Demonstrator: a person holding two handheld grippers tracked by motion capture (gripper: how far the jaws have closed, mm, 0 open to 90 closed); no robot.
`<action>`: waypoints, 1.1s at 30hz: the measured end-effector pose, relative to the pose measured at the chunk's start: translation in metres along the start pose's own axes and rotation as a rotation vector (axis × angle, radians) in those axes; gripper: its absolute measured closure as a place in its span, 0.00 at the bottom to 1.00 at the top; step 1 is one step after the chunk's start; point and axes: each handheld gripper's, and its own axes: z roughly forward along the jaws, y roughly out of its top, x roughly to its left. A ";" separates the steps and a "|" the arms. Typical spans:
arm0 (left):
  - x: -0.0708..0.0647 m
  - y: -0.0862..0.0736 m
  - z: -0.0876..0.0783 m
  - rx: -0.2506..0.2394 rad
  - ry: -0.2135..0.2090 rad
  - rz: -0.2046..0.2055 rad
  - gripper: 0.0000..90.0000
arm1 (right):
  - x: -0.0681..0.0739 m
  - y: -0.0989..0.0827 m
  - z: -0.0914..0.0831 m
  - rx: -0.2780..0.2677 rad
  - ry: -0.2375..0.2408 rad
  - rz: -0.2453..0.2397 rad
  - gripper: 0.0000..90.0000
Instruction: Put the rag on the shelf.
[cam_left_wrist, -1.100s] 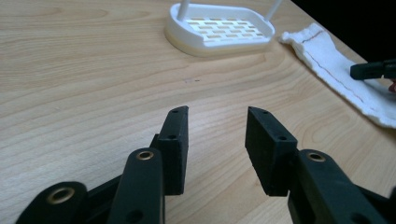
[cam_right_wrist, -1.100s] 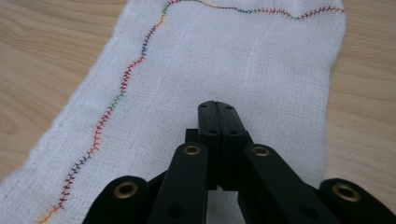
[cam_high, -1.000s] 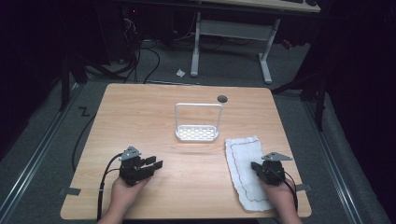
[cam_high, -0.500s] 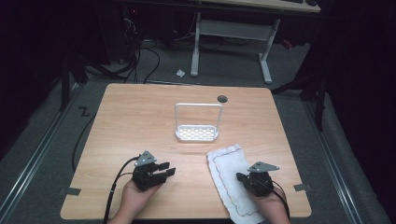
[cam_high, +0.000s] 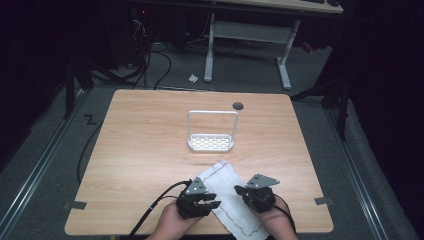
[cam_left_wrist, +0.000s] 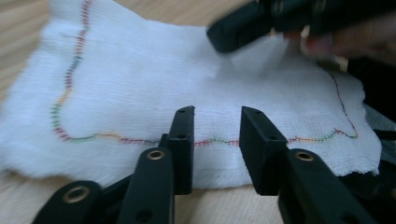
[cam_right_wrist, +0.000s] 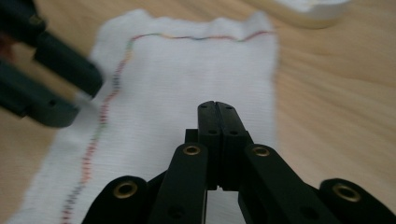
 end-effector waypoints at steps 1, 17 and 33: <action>-0.001 0.000 0.003 0.011 0.012 0.011 0.78 | -0.006 -0.002 -0.004 -0.006 -0.039 0.005 1.00; 0.034 -0.008 -0.011 0.016 0.126 -0.098 0.87 | -0.005 -0.018 0.006 0.085 -0.002 -0.018 1.00; 0.097 -0.001 -0.051 -0.135 0.272 -0.242 0.62 | 0.017 -0.011 0.011 0.051 0.108 -0.043 0.96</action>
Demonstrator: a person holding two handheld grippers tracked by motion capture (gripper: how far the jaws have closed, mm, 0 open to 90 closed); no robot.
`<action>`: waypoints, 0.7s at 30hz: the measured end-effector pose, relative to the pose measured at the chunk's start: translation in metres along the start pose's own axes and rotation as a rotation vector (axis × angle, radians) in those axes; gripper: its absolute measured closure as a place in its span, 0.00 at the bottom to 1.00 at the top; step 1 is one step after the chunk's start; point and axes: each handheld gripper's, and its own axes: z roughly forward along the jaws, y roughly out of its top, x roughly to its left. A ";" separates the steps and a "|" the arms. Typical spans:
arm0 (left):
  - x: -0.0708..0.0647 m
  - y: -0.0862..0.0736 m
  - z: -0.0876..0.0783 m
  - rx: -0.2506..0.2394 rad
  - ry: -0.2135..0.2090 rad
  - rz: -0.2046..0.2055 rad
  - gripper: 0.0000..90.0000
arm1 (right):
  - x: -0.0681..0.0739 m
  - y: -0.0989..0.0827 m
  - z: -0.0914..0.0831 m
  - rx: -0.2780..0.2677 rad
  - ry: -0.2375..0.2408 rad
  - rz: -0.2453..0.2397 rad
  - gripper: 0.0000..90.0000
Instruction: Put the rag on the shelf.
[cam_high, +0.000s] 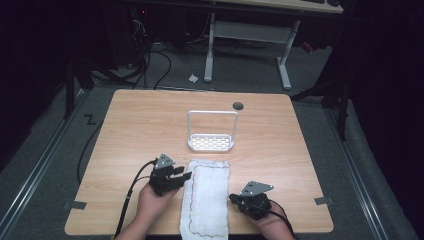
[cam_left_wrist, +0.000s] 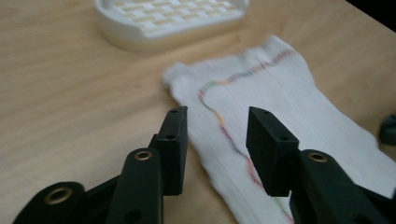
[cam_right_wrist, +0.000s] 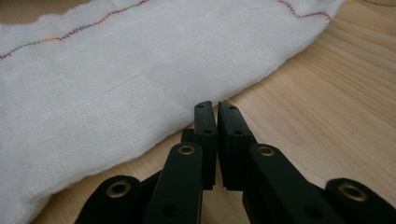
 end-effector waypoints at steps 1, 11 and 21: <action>0.003 0.004 0.004 0.001 0.000 -0.004 0.60 | -0.002 -0.001 0.000 -0.005 -0.002 0.002 0.96; 0.005 0.018 0.048 0.085 0.080 0.070 0.57 | -0.012 -0.003 -0.003 -0.030 -0.021 0.045 0.77; 0.003 0.011 0.048 0.063 0.021 0.066 0.87 | -0.030 0.026 0.017 -0.114 -0.069 0.212 0.65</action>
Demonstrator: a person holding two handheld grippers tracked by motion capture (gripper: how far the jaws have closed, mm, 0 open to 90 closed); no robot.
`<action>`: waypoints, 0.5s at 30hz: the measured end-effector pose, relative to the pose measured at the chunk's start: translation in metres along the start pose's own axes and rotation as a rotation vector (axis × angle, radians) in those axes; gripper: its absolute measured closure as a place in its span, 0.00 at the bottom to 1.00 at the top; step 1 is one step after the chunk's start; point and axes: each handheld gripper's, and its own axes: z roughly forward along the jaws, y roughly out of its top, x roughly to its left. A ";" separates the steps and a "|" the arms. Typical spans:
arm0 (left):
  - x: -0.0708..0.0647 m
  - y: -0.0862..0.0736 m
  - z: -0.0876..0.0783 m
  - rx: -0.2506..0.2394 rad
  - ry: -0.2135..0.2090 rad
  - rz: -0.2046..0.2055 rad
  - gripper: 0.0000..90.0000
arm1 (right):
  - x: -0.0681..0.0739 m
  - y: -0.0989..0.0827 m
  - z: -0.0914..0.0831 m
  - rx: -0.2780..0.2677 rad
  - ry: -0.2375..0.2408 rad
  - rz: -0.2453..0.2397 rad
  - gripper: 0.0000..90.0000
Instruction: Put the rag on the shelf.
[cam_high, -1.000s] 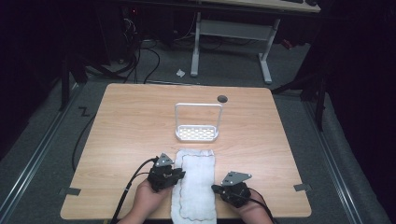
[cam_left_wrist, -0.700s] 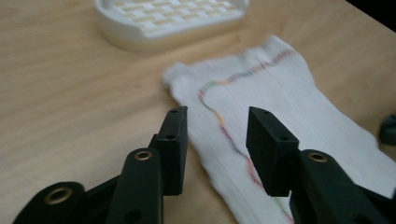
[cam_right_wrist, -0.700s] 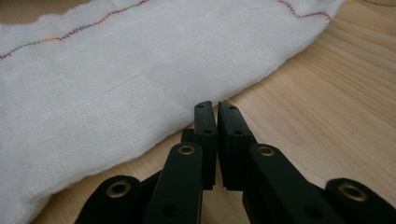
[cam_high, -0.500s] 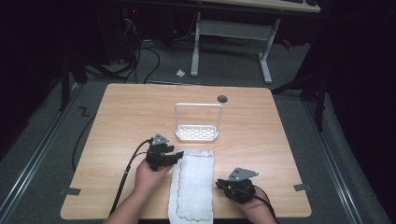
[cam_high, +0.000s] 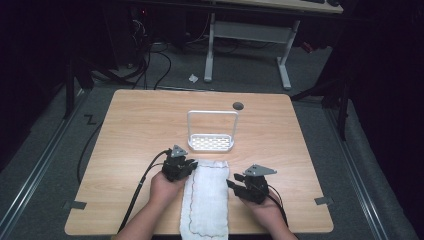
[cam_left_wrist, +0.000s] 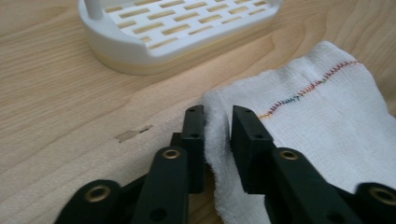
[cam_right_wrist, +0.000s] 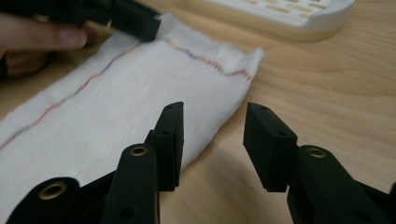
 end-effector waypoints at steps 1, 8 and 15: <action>-0.001 0.000 0.000 0.001 0.003 0.004 0.88 | -0.004 0.005 0.007 -0.003 0.000 0.032 0.64; -0.002 0.000 0.000 0.003 0.002 0.005 0.91 | -0.011 0.027 0.044 0.040 -0.043 0.050 0.55; -0.001 -0.001 0.000 0.003 -0.003 -0.002 0.91 | -0.012 0.029 0.051 0.054 -0.061 0.052 0.61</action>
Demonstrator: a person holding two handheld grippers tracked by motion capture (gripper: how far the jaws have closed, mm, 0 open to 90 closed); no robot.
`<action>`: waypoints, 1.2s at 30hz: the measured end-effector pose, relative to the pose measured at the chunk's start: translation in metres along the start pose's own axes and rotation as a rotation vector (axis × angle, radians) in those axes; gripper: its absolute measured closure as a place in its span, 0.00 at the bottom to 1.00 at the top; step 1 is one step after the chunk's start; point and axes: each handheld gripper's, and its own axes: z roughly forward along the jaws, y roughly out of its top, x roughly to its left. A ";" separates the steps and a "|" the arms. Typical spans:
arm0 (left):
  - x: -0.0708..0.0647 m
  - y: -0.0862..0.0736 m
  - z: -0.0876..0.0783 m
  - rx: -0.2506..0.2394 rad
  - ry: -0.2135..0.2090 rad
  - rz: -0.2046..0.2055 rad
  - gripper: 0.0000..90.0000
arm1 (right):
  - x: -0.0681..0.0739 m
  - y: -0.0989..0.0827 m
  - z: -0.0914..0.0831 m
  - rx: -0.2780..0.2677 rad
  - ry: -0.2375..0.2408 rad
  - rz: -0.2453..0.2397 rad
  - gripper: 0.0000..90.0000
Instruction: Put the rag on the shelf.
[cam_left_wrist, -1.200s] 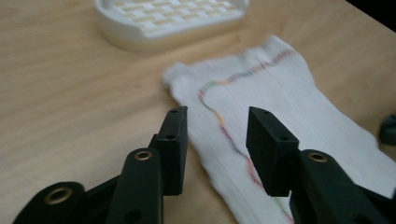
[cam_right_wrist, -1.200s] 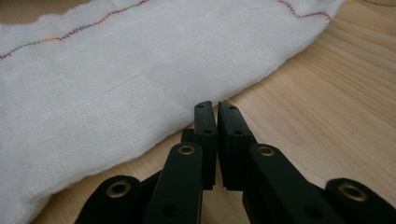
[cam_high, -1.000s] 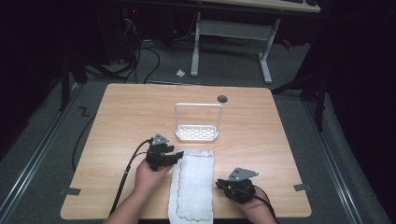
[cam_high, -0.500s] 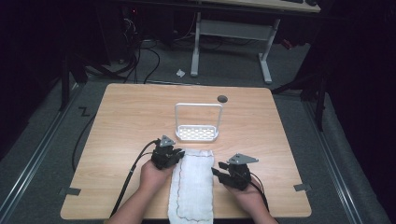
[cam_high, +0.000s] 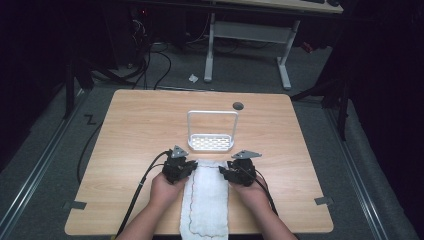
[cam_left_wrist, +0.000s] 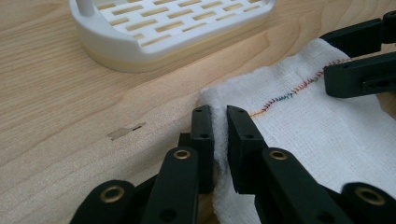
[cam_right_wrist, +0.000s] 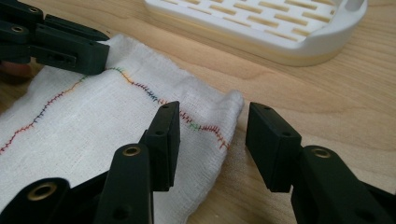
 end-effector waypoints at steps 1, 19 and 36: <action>0.000 0.000 0.000 0.000 0.000 0.000 0.91 | -0.001 0.000 0.001 0.008 0.010 0.006 0.62; 0.009 -0.001 -0.001 -0.004 -0.054 -0.087 0.92 | -0.002 -0.005 0.003 -0.023 0.080 -0.016 0.95; -0.015 0.007 -0.027 -0.177 -0.052 -0.040 0.93 | 0.012 0.002 -0.028 -0.167 0.036 -0.061 0.96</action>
